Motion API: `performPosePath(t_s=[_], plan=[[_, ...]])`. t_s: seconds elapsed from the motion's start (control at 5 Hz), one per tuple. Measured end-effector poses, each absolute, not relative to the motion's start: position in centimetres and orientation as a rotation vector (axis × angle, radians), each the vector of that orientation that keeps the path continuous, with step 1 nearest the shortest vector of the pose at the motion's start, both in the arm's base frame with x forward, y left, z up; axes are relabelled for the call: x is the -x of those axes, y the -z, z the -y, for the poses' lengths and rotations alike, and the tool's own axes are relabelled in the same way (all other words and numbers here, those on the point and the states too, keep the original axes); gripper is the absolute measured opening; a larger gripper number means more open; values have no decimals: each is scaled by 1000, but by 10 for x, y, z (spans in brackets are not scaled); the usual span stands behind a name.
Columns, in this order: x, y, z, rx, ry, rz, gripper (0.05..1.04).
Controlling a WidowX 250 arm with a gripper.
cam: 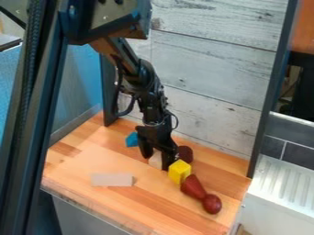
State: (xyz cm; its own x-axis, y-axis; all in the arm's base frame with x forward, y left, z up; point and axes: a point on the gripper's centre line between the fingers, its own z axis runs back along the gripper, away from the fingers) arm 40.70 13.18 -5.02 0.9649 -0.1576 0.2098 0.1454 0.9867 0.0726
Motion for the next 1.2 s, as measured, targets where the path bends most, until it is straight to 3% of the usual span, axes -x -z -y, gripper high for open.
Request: performPosePath(t_s=[0.2, 0.4, 0.8, 1.0, 1.2], plan=[[-410, 50, -137, -52, 128, 209, 681], [-407, 47, -146, -27, 96, 196, 567], [-392, 39, -151, 68, 50, 165, 567], [-385, 7, -141, 67, 79, 224, 567], [-381, 0, -118, 69, 136, 230, 567]])
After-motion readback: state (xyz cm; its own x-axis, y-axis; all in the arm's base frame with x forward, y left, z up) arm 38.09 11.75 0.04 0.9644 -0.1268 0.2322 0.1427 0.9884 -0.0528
